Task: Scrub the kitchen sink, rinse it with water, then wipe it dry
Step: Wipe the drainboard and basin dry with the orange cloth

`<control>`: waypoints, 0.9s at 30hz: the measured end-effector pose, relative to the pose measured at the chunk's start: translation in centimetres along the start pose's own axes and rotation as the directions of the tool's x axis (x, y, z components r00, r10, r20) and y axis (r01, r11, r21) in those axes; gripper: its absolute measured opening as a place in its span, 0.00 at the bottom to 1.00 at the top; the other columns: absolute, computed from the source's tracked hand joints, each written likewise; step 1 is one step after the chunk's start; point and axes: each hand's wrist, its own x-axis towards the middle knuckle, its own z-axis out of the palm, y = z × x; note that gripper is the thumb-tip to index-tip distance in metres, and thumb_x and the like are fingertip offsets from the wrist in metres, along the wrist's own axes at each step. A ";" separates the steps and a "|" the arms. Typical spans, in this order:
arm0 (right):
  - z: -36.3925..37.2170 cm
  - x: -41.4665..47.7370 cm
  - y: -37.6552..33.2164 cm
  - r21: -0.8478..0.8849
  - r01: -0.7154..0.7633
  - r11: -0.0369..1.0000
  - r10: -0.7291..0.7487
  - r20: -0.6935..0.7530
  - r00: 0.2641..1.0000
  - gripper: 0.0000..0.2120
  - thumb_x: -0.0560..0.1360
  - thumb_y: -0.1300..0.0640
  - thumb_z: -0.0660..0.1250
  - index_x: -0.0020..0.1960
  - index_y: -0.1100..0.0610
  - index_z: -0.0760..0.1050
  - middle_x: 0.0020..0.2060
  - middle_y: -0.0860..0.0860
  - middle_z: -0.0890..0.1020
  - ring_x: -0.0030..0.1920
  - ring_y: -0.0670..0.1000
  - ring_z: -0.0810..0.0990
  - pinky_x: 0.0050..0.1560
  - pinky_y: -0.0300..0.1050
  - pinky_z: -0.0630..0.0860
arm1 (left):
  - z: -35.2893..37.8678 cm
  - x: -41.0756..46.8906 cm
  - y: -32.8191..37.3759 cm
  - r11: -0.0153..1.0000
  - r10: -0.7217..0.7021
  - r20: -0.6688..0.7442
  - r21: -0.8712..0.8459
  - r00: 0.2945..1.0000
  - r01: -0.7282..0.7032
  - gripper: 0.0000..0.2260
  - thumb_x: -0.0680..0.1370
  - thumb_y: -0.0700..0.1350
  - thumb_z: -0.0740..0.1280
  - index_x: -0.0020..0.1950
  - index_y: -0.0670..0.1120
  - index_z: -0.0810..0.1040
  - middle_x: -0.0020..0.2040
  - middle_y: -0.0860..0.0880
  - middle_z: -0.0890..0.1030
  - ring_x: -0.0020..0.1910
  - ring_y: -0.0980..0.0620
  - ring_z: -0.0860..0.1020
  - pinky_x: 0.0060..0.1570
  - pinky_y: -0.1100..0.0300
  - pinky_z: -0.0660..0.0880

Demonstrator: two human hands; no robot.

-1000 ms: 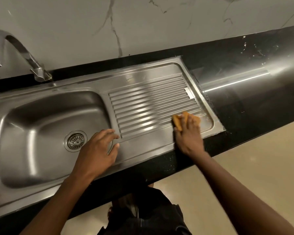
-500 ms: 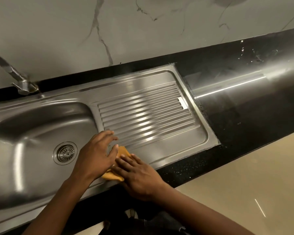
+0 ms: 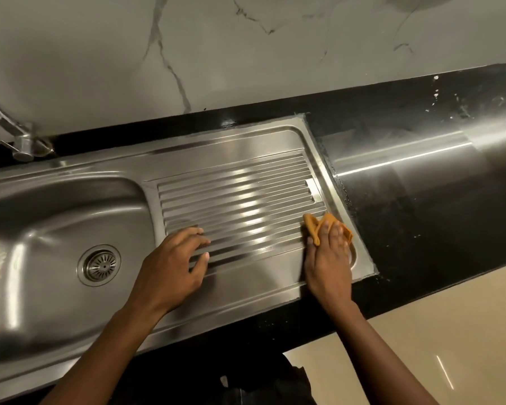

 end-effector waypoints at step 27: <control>-2.5 8.0 -15.0 0.827 -0.251 0.502 -0.067 0.327 0.943 0.13 0.85 0.41 0.59 0.55 0.49 0.77 0.57 0.52 0.82 0.59 0.59 0.82 0.60 0.65 0.81 | -2.0 -0.5 -3.2 0.994 -0.108 -0.194 -0.033 0.975 0.104 0.20 0.81 0.51 0.63 0.73 0.48 0.76 0.72 0.49 0.77 0.71 0.50 0.74 0.66 0.55 0.72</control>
